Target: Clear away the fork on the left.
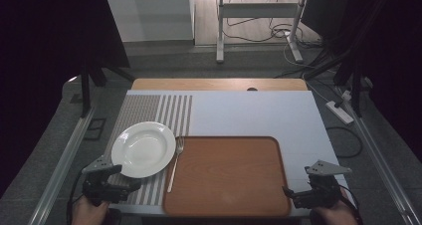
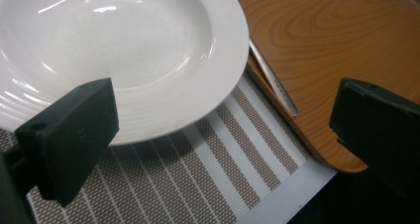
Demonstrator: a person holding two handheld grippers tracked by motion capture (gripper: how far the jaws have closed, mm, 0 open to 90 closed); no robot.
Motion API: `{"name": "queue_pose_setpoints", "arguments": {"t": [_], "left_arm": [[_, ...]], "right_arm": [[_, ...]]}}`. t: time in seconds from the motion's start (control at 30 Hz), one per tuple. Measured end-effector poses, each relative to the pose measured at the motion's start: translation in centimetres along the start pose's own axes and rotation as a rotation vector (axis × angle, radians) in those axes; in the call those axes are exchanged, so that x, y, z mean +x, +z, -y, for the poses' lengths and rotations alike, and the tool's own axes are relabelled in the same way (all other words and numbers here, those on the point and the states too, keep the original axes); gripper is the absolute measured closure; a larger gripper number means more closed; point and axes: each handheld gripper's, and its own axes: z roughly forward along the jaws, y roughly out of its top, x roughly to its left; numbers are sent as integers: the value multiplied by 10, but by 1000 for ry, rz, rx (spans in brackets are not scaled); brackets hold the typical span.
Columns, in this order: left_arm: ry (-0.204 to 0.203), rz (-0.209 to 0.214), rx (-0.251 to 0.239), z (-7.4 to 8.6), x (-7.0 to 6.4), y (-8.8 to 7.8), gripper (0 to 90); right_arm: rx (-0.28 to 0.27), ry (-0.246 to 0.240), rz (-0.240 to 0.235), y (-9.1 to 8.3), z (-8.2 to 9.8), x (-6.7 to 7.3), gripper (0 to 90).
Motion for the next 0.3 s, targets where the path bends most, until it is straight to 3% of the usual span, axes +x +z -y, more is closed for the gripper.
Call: {"name": "queue_pose_setpoints", "arguments": {"t": [0.3], "left_arm": [[4, 4, -1, 0, 0, 0, 0]], "right_arm": [[10, -5, 0, 1, 0, -1, 0]]}}
